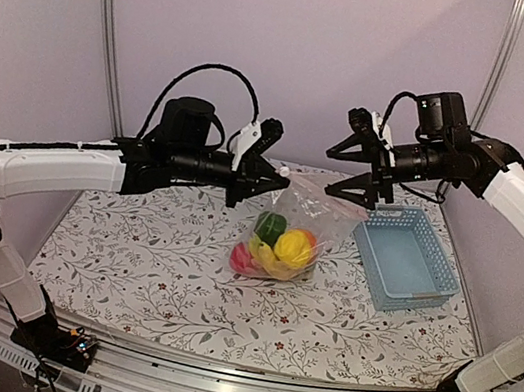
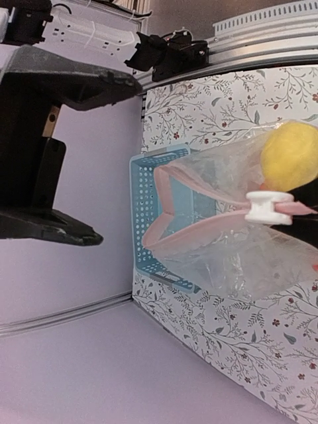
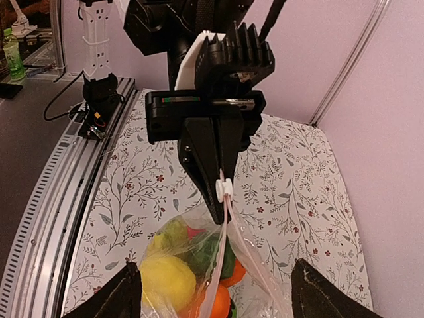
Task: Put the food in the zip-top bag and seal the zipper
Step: Pass from the left arm to the right
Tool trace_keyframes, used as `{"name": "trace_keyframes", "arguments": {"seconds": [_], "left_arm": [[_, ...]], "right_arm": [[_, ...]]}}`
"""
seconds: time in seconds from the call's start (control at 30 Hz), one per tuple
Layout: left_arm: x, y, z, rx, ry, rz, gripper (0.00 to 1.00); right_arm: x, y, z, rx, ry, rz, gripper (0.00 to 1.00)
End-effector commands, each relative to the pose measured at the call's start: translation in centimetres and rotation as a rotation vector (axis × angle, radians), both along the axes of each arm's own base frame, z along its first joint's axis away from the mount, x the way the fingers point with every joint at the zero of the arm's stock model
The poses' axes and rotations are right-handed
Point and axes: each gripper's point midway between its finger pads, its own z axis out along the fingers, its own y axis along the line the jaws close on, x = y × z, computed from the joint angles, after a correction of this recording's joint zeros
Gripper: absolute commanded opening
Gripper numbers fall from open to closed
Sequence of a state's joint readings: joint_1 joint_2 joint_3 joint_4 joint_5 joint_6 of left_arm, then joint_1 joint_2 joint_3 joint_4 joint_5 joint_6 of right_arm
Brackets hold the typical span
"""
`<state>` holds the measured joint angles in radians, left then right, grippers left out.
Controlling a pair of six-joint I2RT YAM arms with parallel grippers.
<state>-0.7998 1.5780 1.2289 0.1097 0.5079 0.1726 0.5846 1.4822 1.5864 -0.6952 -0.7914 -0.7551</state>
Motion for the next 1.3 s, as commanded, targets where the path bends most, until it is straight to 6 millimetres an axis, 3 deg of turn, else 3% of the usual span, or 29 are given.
{"name": "trace_keyframes", "arguments": {"seconds": [0.0, 0.27, 0.5, 0.83, 0.93, 1.0, 1.07, 1.27], "left_arm": [[-0.5, -0.9, 0.4, 0.004, -0.019, -0.022, 0.00], [-0.8, -0.7, 1.5, -0.012, -0.046, -0.023, 0.00], [-0.8, -0.7, 2.1, -0.029, -0.053, -0.017, 0.00], [-1.1, -0.6, 2.1, -0.029, -0.043, -0.024, 0.00], [-1.1, -0.5, 2.2, -0.034, -0.046, -0.016, 0.03], [-1.0, -0.2, 2.3, -0.042, -0.050, -0.002, 0.14], [-1.0, 0.0, 2.1, -0.043, -0.055, 0.007, 0.25], [-1.1, 0.8, 1.2, -0.051, -0.056, 0.022, 0.26]], "right_arm": [[0.9, 2.1, -0.5, -0.009, -0.002, 0.011, 0.75], [0.6, 3.3, -3.7, -0.075, 0.050, 0.041, 0.68], [0.6, 3.2, -5.1, -0.106, 0.068, 0.039, 0.49], [3.2, 4.0, -5.9, -0.124, 0.066, -0.055, 0.47], [3.4, 4.3, -6.0, -0.127, 0.080, -0.055, 0.29], [3.1, 4.4, -5.8, -0.123, 0.089, -0.044, 0.14], [2.7, 4.3, -5.5, -0.113, 0.090, -0.030, 0.07], [0.6, 3.9, -4.0, -0.063, 0.103, 0.037, 0.03]]}}
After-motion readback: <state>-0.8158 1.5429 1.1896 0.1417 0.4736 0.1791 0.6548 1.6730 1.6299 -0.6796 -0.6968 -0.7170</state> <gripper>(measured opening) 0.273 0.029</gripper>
